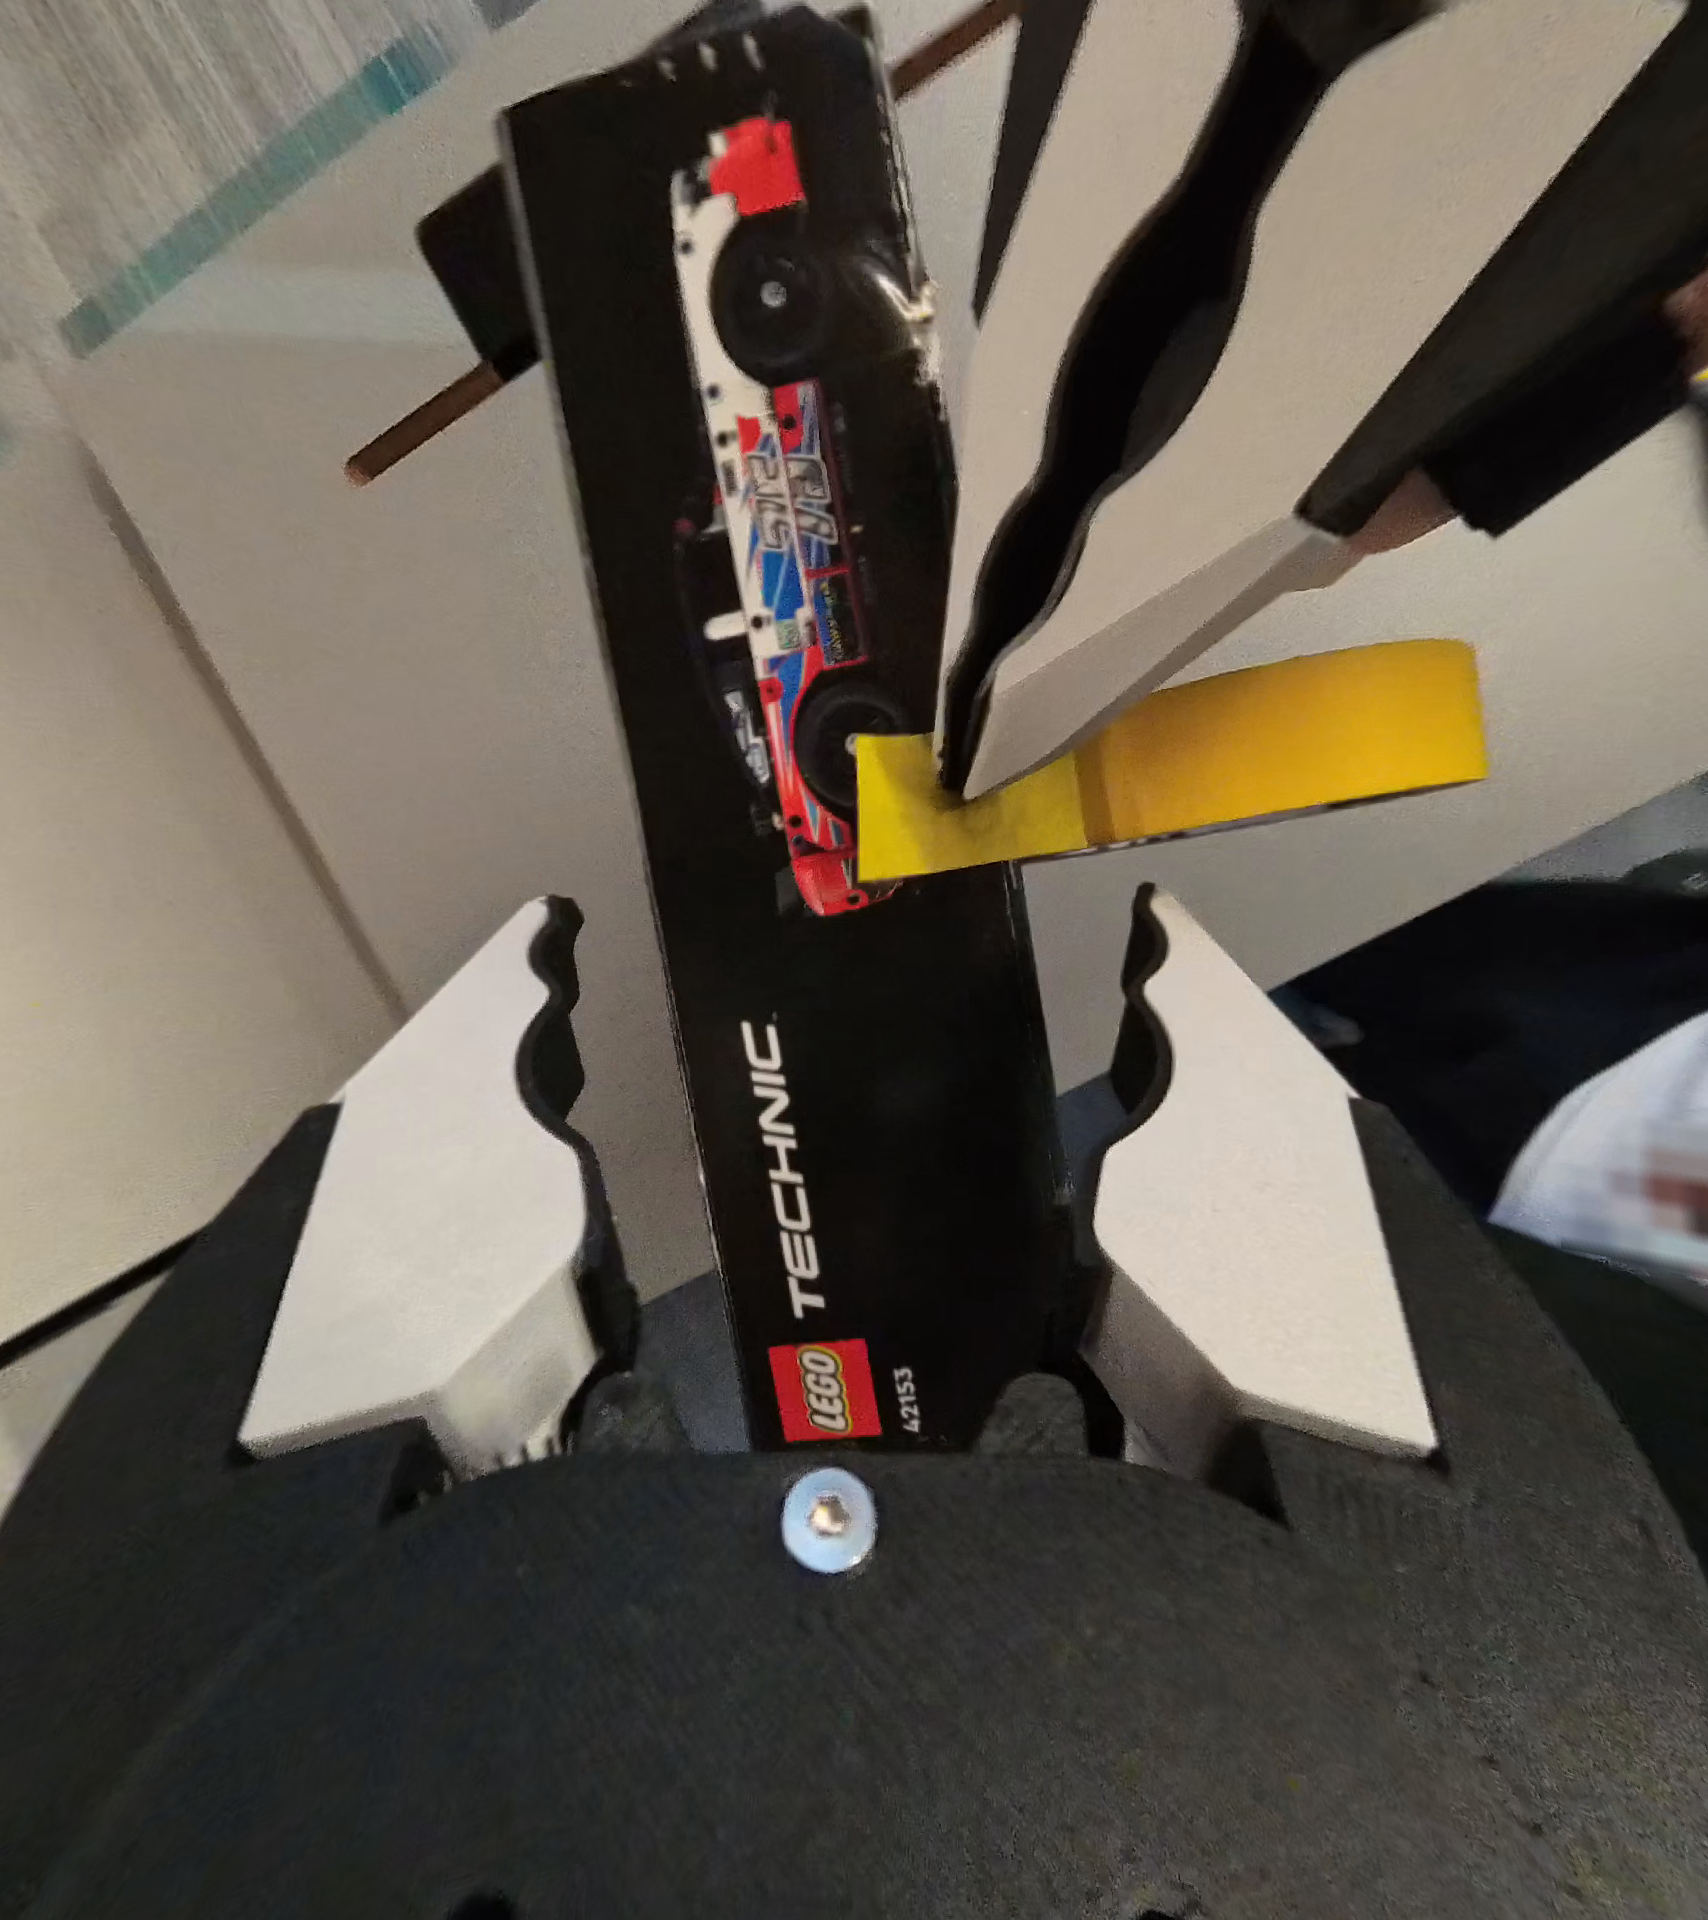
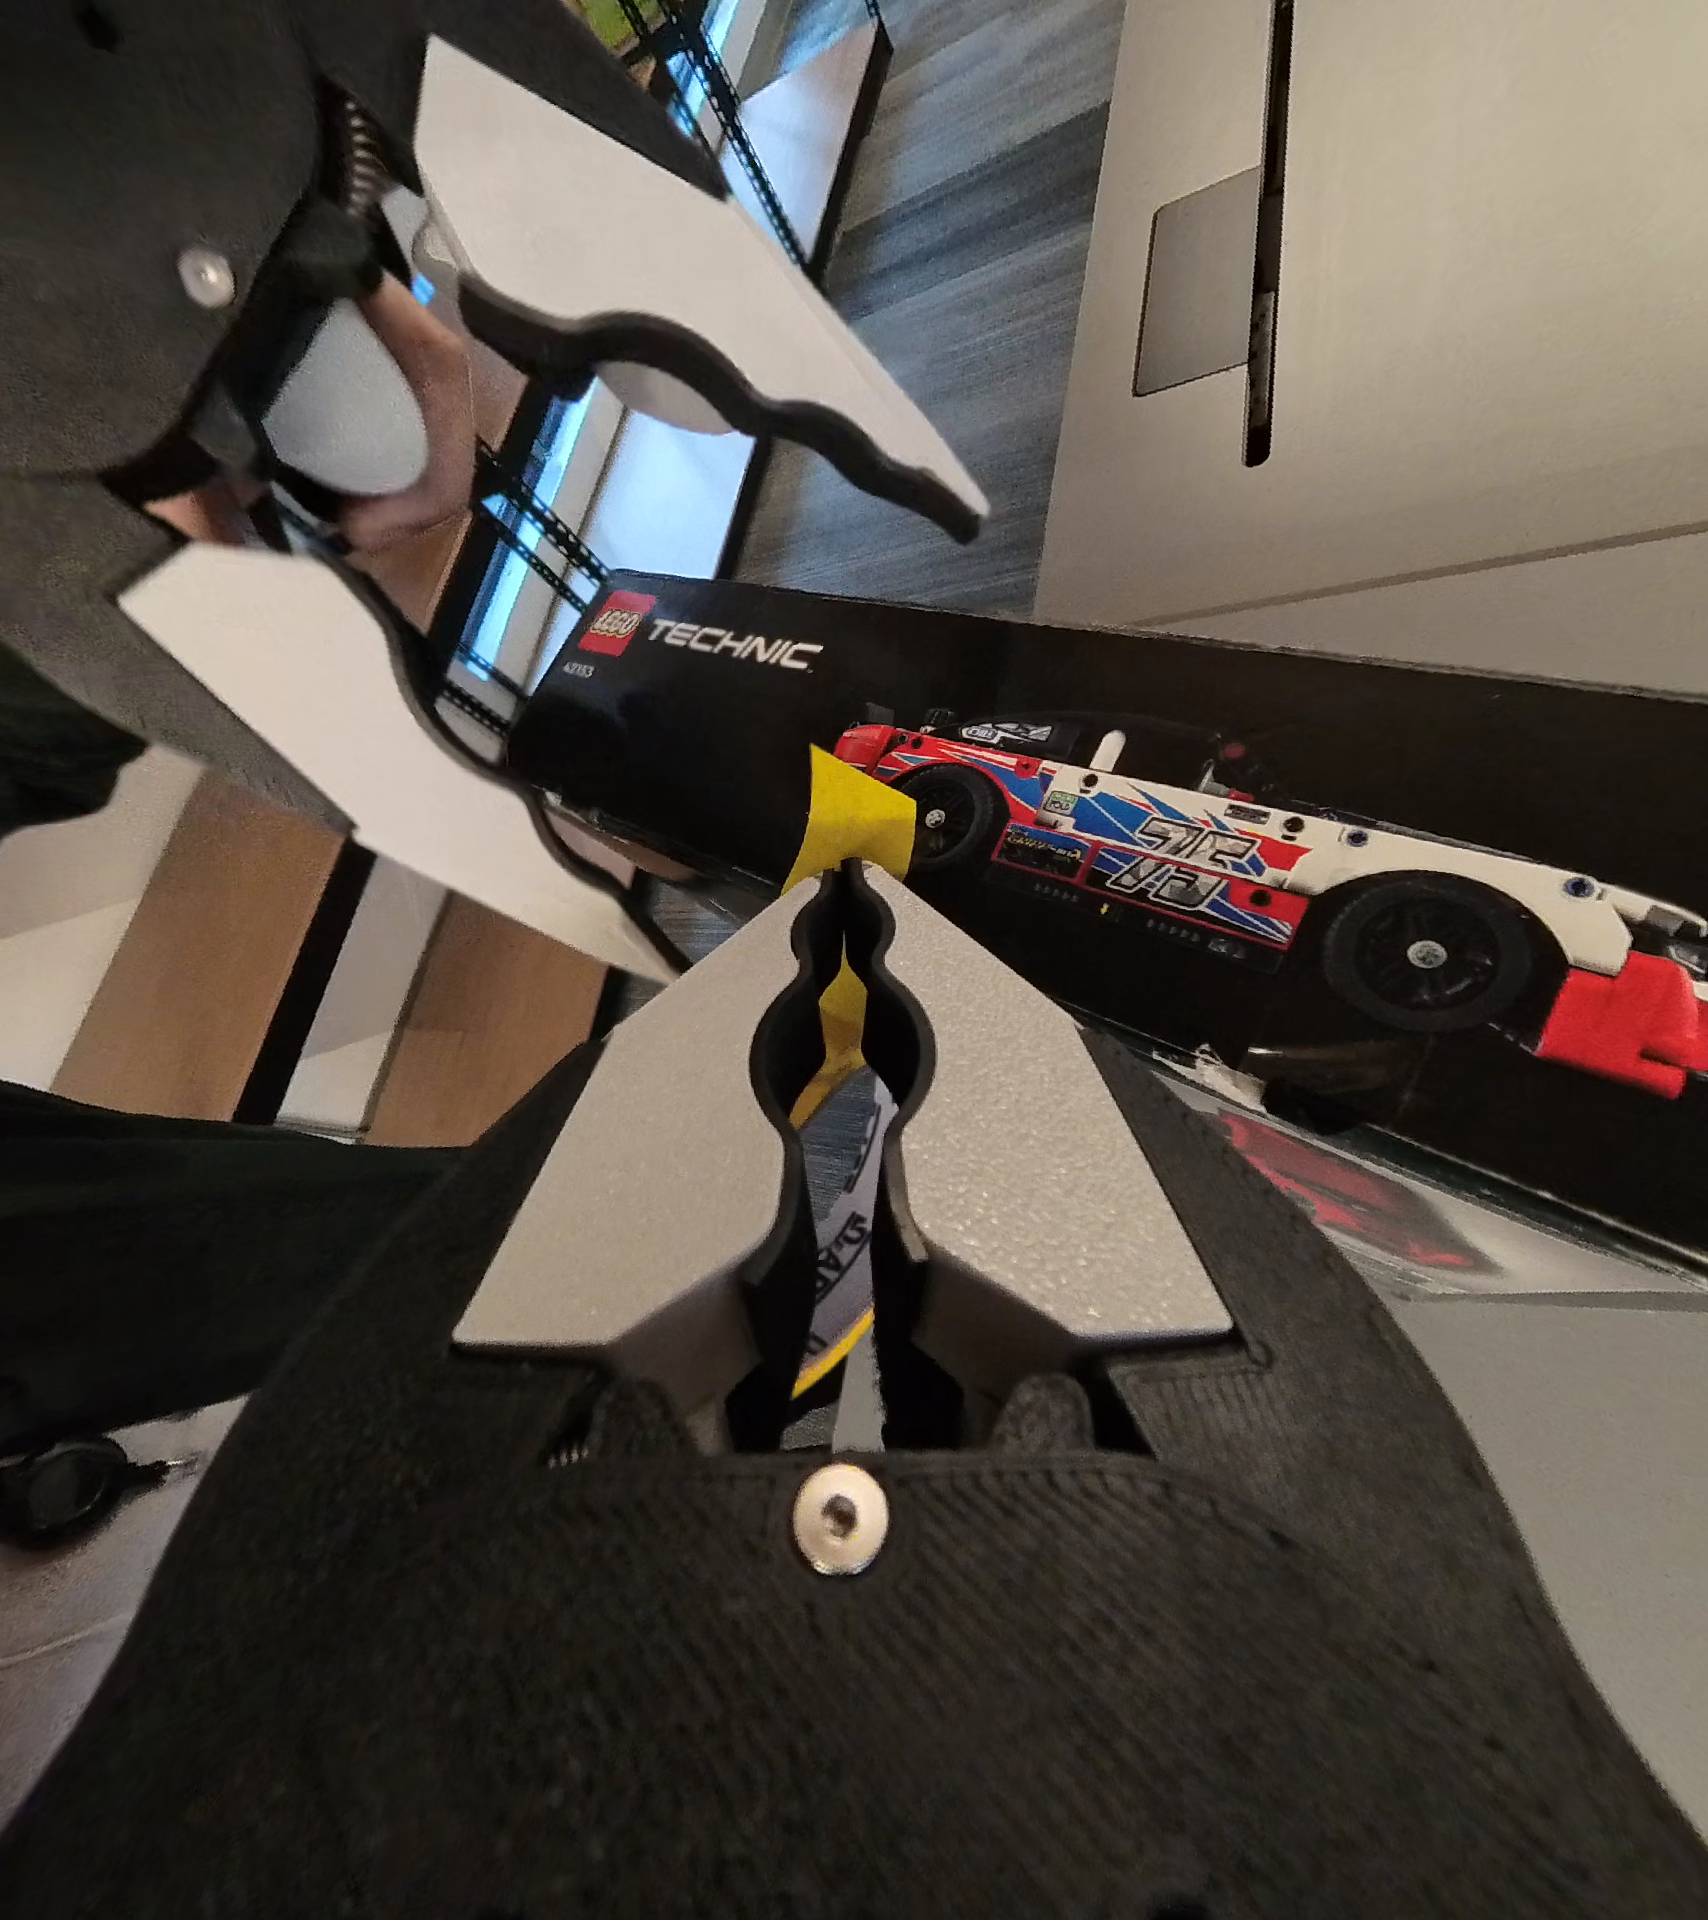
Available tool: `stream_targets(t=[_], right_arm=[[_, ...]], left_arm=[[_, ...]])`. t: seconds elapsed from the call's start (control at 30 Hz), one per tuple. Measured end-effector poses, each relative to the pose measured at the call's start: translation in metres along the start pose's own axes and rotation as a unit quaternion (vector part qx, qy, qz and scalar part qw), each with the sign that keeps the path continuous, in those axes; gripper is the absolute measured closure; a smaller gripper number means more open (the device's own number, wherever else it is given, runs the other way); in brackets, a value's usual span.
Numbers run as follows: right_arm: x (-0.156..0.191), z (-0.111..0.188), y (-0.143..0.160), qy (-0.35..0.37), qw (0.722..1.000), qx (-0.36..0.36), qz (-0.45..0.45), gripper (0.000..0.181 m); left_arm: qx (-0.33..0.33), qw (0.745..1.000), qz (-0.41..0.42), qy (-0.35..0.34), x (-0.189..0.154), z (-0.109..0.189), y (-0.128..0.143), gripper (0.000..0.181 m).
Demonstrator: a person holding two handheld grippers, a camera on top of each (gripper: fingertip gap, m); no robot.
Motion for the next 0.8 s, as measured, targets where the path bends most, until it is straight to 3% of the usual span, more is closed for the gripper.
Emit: stream_targets(t=[0.1, 0.23, 0.37, 0.47, 0.6, 0.8], right_arm=[[-0.002, 0.0, -0.001, -0.009, 1.0, 0.002, -0.026, 0.181], [-0.005, 0.001, -0.002, -0.021, 0.997, 0.011, -0.069, 0.181], [-0.005, 0.001, -0.005, -0.02, 0.995, 0.039, -0.091, 0.181], [-0.006, 0.0, -0.007, -0.022, 0.992, 0.052, -0.111, 0.181], [-0.007, 0.0, -0.007, -0.027, 0.991, 0.055, -0.122, 0.181], [-0.008, 0.0, -0.006, -0.032, 0.99, 0.054, -0.129, 0.181]], left_arm=[[-0.095, 0.992, 0.076, 0.025, 0.01, 0.02, 0.011, 0.102], [-0.17, 0.975, 0.141, -0.007, 0.03, 0.045, 0.039, 0.109], [-0.205, 0.956, 0.204, 0.045, 0.025, 0.044, 0.054, 0.088], [-0.227, 0.953, 0.193, 0.053, 0.013, 0.038, 0.058, 0.067], [-0.209, 0.968, 0.14, 0.004, -0.005, 0.031, 0.064, 0.07], [-0.106, 0.989, 0.085, -0.059, -0.016, 0.012, 0.076, 0.085]])
Point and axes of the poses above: each gripper's, where its closed fingertips meet, z back along the fingers, y out of its underside, x = y × z across the jaws, the point moved 9 cm from there along z, back along the fingers, and after that the axes turned 10 degrees about -x, right-handed, at the moved point
